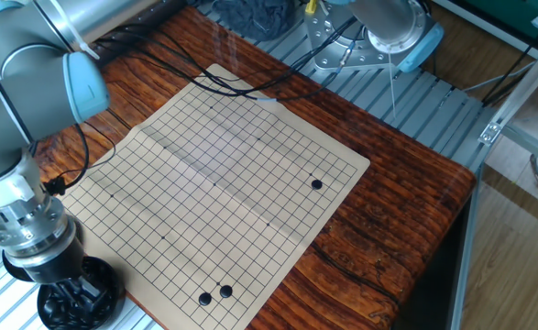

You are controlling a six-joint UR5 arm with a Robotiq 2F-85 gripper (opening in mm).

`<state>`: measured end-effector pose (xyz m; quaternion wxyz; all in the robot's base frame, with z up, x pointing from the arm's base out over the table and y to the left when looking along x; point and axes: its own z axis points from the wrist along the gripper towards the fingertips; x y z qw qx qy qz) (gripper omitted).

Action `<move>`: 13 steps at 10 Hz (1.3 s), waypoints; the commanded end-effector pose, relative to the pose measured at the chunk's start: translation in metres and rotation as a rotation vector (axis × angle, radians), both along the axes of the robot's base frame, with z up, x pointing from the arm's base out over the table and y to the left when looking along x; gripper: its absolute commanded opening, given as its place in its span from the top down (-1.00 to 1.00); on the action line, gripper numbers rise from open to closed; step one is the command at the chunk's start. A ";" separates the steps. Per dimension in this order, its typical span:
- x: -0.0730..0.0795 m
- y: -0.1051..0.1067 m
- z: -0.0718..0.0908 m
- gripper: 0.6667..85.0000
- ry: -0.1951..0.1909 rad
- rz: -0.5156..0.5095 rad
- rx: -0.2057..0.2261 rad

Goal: Play the first move as black on the 3-4 point in the upper right corner of the Go board

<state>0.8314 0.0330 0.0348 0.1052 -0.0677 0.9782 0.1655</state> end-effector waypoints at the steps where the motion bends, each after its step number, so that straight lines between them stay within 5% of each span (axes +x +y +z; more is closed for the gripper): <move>1: -0.008 -0.003 0.006 0.96 0.038 -0.023 -0.005; 7: -0.029 -0.006 0.044 0.98 0.137 -0.063 -0.016; 11: -0.046 -0.009 0.066 0.98 0.185 -0.116 -0.078; 13: -0.047 -0.022 0.063 0.98 0.193 -0.143 -0.126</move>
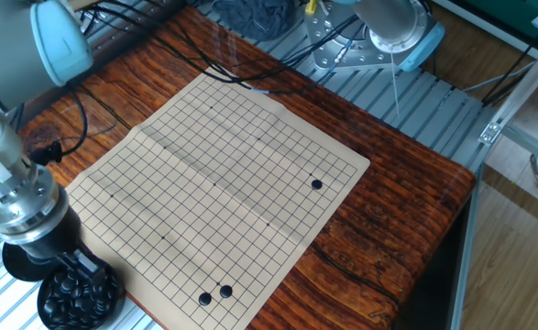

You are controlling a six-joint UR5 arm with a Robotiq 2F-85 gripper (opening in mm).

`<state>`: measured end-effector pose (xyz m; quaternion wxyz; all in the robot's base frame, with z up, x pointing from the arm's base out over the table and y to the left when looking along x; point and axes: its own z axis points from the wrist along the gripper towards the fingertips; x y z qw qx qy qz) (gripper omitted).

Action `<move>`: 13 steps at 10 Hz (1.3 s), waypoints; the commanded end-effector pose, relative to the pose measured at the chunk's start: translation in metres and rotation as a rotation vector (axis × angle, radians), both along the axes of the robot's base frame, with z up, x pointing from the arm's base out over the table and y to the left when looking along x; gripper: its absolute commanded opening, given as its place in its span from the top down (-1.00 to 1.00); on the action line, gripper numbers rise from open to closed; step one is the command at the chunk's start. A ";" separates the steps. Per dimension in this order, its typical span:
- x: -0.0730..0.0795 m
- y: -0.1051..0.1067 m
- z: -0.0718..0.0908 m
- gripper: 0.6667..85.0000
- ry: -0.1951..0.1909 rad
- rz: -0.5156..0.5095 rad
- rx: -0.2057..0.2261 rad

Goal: Play the first move as black on the 3-4 point in the upper right corner of the Go board

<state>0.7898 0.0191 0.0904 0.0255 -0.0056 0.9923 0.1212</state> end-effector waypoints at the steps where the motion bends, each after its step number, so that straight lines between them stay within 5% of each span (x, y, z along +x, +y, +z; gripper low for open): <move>1: -0.003 -0.010 0.007 0.98 0.005 -0.020 -0.048; 2: 0.004 -0.017 0.007 0.98 -0.027 0.006 -0.078; 3: 0.012 -0.036 0.005 0.98 -0.063 0.029 -0.154; 4: 0.011 -0.045 0.004 0.98 -0.055 0.010 -0.187; 6: -0.005 -0.031 0.004 0.98 0.023 -0.075 -0.127; 7: -0.009 -0.029 0.005 0.98 0.030 -0.097 -0.118; 10: -0.056 -0.025 0.000 0.98 0.044 -0.156 -0.079; 13: -0.078 -0.015 0.000 0.98 0.067 -0.203 -0.058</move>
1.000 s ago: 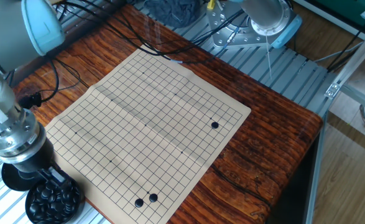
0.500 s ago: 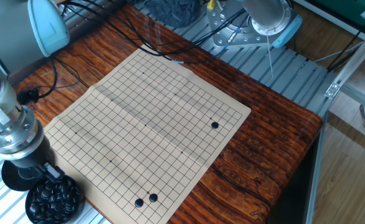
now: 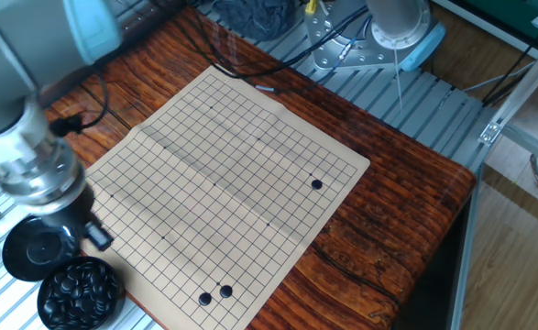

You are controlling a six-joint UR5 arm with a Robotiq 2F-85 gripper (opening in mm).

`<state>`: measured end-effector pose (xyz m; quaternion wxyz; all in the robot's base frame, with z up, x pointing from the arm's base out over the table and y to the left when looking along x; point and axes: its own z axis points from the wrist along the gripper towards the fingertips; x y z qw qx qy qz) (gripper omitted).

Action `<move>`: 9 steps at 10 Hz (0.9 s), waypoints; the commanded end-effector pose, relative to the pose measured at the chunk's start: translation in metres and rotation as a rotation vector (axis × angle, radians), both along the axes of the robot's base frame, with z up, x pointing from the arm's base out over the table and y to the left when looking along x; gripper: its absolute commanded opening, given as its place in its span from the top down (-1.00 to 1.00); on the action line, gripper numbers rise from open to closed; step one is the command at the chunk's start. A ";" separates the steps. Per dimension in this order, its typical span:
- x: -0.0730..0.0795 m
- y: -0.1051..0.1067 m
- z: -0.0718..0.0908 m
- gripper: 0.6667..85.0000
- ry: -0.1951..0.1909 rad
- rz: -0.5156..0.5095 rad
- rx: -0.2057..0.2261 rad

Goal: Play the first move as black on the 3-4 point in the upper right corner of the Go board

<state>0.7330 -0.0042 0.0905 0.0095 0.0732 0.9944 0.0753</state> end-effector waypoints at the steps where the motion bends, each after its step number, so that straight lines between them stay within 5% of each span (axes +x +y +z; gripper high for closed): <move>1: -0.026 0.012 -0.002 0.98 0.012 -0.065 0.032; 3: -0.025 0.010 -0.003 0.98 0.006 -0.060 0.021; 6: -0.025 -0.013 -0.006 0.98 -0.002 0.003 -0.070; 8: -0.016 -0.025 -0.006 0.98 -0.042 0.046 -0.118; 9: -0.006 -0.020 -0.005 0.98 -0.076 -0.016 -0.098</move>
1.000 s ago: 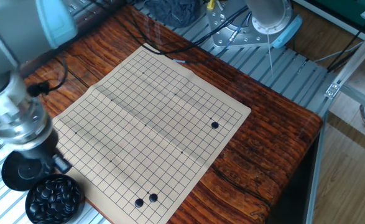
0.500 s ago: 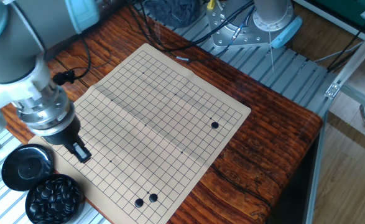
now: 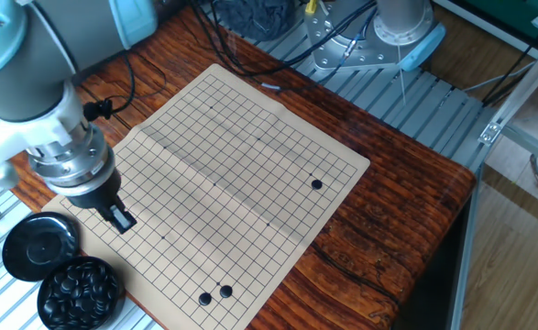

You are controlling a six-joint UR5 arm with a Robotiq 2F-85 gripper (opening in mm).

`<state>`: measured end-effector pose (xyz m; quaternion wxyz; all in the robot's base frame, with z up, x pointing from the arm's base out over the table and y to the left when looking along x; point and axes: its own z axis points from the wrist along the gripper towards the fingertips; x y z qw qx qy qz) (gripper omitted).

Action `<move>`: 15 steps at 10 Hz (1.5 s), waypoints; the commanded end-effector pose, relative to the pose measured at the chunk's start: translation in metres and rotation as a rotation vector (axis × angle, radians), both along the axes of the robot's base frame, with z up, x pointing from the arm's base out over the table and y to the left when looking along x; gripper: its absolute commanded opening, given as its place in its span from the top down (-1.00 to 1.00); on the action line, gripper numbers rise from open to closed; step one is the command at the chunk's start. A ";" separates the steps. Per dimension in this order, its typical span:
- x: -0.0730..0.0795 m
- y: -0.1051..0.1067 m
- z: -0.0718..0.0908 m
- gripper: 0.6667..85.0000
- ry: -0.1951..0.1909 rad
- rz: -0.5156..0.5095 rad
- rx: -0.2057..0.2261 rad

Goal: Play the first move as black on the 3-4 point in the upper right corner of the Go board

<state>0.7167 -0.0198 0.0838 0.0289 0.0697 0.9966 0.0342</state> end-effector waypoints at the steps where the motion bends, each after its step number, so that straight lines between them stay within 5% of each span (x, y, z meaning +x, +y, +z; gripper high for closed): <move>1: 0.010 -0.005 0.002 0.98 -0.041 -0.039 -0.011; 2: 0.006 0.004 0.002 0.98 -0.024 -0.047 0.024; 6: -0.059 0.018 0.006 0.98 -0.004 -0.109 0.074; 8: -0.083 0.052 0.016 0.98 0.006 -0.210 0.194; 10: -0.090 0.069 0.019 0.98 0.002 -0.249 0.225; 15: -0.095 0.093 0.005 0.98 -0.047 -0.272 0.204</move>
